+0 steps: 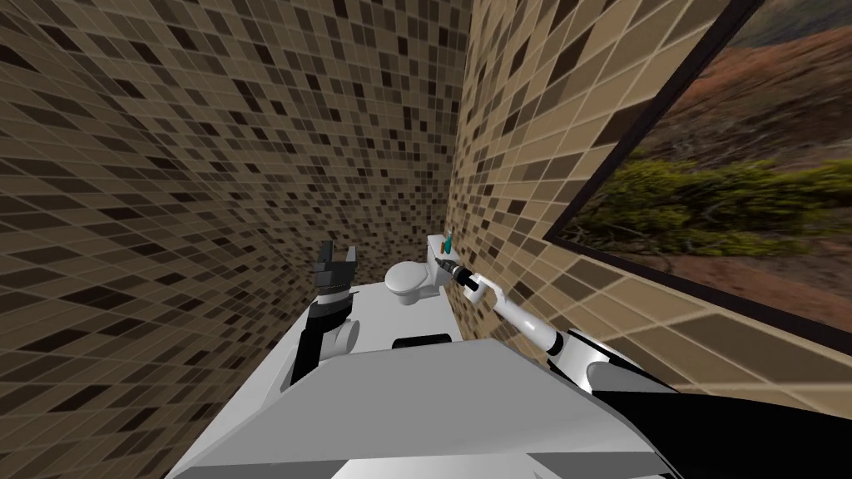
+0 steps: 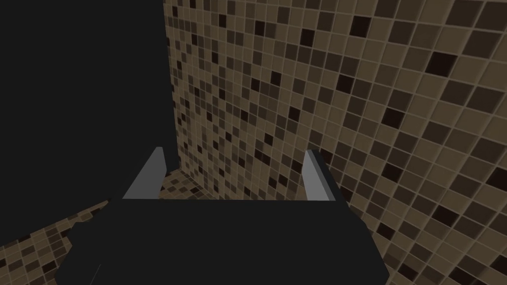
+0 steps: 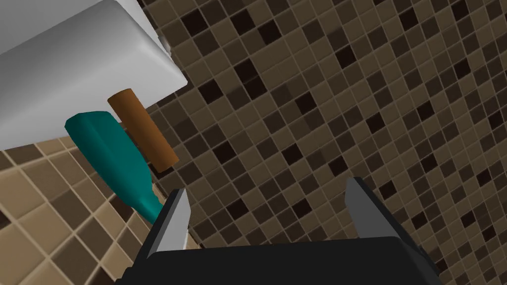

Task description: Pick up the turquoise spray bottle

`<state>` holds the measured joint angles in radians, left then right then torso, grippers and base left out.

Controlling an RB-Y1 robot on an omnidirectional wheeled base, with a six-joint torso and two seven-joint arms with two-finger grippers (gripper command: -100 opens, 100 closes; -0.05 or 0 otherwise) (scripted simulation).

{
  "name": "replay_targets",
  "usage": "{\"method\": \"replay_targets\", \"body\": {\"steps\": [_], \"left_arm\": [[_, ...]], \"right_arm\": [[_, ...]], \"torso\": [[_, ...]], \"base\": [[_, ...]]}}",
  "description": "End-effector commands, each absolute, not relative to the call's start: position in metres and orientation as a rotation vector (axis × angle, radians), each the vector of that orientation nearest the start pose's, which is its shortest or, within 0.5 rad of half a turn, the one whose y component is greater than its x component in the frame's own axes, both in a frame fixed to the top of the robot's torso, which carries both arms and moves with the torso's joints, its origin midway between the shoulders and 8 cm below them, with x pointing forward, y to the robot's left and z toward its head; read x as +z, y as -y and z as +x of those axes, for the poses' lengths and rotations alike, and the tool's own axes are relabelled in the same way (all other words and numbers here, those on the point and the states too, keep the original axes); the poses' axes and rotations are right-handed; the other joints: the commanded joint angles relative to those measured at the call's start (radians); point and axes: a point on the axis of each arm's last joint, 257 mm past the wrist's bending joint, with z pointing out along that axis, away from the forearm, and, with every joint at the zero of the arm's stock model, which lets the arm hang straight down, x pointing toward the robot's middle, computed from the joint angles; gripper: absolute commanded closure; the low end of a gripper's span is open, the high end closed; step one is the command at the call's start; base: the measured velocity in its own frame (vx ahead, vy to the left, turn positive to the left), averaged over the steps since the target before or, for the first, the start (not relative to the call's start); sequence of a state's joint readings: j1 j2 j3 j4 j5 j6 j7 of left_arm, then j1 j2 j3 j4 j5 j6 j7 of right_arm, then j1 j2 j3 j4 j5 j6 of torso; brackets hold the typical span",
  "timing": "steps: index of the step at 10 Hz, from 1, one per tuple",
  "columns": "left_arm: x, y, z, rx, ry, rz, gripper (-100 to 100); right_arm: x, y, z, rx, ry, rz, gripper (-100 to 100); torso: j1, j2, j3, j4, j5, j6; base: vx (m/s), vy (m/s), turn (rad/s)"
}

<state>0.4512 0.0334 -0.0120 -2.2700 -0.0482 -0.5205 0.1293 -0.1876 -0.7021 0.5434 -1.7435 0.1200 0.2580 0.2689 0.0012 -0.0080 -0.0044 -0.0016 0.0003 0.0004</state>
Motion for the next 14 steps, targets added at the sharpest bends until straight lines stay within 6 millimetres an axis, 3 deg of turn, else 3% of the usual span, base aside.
{"method": "replay_targets", "body": {"steps": [1,5,10,11,12,13,14], "left_arm": [[0.039,-0.26,0.347,-1.435,-0.601,-0.609,0],[0.039,-0.26,0.347,-1.435,-0.601,-0.609,0],[0.039,-0.26,0.347,-1.435,-0.601,-0.609,0],[0.039,-0.26,0.347,-1.436,-0.601,-0.609,0],[0.039,-0.26,0.347,-1.436,-0.601,-0.609,0],[0.039,-0.26,0.347,-1.436,-0.601,-0.609,0],[0.039,-0.26,0.347,-1.436,-0.601,-0.609,0]], "right_arm": [[-0.233,0.182,0.534,0.529,-1.861,0.037,-100],[-0.237,0.254,0.556,0.281,-1.91,-0.02,-100],[-0.218,0.326,0.574,0.042,-1.921,-0.07,-100],[-0.221,0.318,0.571,0.076,-1.921,-0.063,-100],[-0.22,0.32,0.571,0.069,-1.921,-0.064,0],[-0.236,0.347,0.565,0.051,-1.955,-0.055,-100],[-0.24,0.354,0.566,0.051,-1.957,-0.055,-100]], "torso": [[0.0,0.0,0.0,0.0,0.0,0.0],[-0.001,-0.003,-0.002,-0.001,0.0,0.0],[0.001,-0.001,-0.001,0.0,0.0,0.0],[0.002,-0.001,0.0,0.0,0.0,0.0],[0.002,0.003,0.001,0.0,0.0,0.0],[0.001,0.006,0.003,0.001,0.0,0.0],[0.006,0.003,0.002,0.001,0.001,0.0]], "base": [[0.089,0.008,0.021],[0.149,0.004,0.044],[0.127,0.014,0.046],[0.051,0.016,0.01],[0.01,0.002,-0.001],[0.076,0.103,-0.02],[0.081,0.133,-0.039]]}}
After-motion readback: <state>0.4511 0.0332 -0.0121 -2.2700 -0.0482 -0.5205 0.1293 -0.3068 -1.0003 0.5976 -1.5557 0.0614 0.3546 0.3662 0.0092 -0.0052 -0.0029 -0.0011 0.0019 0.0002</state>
